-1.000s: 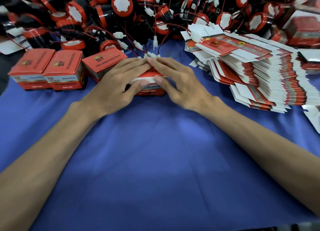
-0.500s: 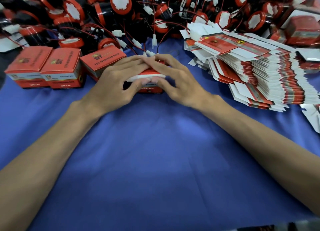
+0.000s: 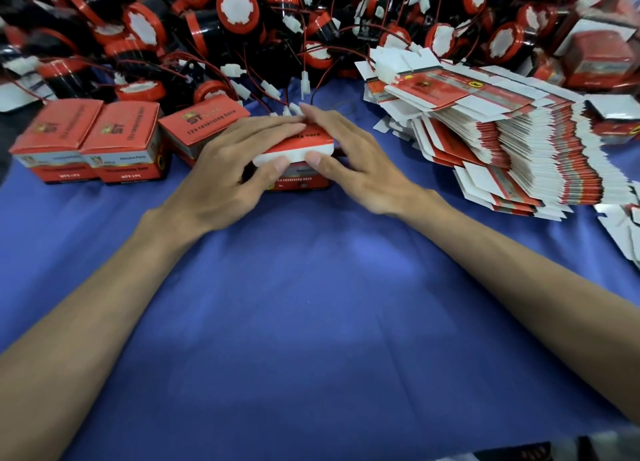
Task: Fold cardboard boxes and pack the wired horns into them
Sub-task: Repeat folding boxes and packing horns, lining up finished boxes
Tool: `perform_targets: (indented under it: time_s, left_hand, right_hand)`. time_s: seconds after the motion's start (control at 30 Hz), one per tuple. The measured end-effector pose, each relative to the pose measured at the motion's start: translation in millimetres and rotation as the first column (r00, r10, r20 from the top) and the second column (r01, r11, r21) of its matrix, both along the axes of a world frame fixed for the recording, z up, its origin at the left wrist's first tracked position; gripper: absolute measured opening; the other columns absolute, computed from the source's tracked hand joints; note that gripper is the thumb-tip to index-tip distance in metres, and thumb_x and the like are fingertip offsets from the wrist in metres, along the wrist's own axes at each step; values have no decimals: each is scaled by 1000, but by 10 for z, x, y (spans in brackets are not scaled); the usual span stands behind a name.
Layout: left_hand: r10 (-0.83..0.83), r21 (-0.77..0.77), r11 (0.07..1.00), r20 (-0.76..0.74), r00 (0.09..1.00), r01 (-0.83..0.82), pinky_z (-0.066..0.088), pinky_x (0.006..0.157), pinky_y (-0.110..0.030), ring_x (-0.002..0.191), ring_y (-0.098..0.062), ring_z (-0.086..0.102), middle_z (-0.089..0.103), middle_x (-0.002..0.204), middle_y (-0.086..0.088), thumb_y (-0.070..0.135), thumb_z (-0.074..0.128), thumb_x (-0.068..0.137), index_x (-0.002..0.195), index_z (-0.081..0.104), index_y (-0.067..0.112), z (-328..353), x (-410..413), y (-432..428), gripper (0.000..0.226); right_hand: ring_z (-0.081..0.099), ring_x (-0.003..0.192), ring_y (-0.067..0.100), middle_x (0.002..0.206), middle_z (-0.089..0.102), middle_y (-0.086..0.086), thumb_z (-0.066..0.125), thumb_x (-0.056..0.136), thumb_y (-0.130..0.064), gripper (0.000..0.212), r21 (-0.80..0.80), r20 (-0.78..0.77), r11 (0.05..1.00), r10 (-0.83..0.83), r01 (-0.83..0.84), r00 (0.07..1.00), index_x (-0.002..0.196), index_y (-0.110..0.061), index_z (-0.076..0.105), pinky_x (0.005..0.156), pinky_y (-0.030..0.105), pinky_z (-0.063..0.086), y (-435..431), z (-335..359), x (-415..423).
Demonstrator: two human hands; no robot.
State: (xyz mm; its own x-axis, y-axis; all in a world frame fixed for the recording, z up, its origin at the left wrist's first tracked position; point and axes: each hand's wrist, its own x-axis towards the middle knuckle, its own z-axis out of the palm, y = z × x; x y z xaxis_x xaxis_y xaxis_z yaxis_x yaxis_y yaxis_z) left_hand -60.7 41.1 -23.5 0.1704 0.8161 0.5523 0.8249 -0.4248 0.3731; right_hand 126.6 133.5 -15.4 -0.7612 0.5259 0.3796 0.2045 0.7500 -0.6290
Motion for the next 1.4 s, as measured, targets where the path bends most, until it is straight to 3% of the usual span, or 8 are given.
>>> perform_targets:
  time_s: [0.27,0.57,0.67,0.83,0.93,1.17,1.27,1.4]
  left_hand:
    - [52,30,998,107,993,-55,38,107,-22,121,-21,53,56,127,-7,13,57,94,124,60,-5,25,29,-27,36]
    - [19,119,993,-105,994,-7,40,108,-42,123,-32,53,59,127,-22,14,55,95,123,59,-10,-1,2,-14,37]
    - [23,133,991,-149,989,-3,39,109,-40,124,-32,53,58,128,-21,16,52,96,123,59,-10,-17,-3,1,38]
    - [5,99,995,-171,985,13,37,111,-40,127,-31,51,55,133,-17,28,54,96,128,56,-5,-21,-26,2,46]
    - [10,119,993,-200,980,14,34,111,-32,125,-32,52,55,134,-15,27,51,98,129,56,-2,-26,-14,32,43]
    - [9,128,991,-252,968,24,35,109,-39,122,-39,51,54,136,-20,25,43,102,132,53,-4,-67,-7,89,43]
    - [3,124,992,-241,971,27,35,109,-39,123,-40,51,54,135,-21,23,46,100,131,54,-6,-65,-7,101,42]
    - [0,120,992,-206,979,25,33,110,-37,125,-42,50,55,132,-22,22,46,100,127,55,-9,-43,3,73,43]
  right_hand:
    - [46,130,30,132,52,19,52,95,-11,42,62,-100,998,32,-26,995,135,3,48,108,45,38,-24,-14,-11]
    - [50,121,30,128,51,22,51,95,-6,43,170,-54,985,44,-34,998,135,7,46,104,35,40,3,-30,-10]
    - [46,125,28,133,47,21,47,98,-7,44,190,21,980,59,-62,998,139,6,41,108,30,36,41,-14,26]
    - [36,137,28,145,38,21,51,98,-16,55,255,100,961,83,-106,992,144,6,30,115,37,29,44,-20,29]
    - [35,137,29,144,38,22,49,99,-14,55,269,95,958,79,-103,992,145,8,26,116,34,28,38,-29,19]
    - [34,131,27,145,32,16,36,104,-24,60,258,155,961,66,-104,986,151,-1,7,114,34,25,-8,-76,6]
    - [33,132,27,144,31,16,37,103,-27,63,277,163,956,51,-95,985,151,-1,5,113,32,26,-26,-71,10]
    - [39,128,33,141,34,22,39,102,-29,63,388,187,917,13,-86,982,150,2,11,108,39,34,-56,-68,15]
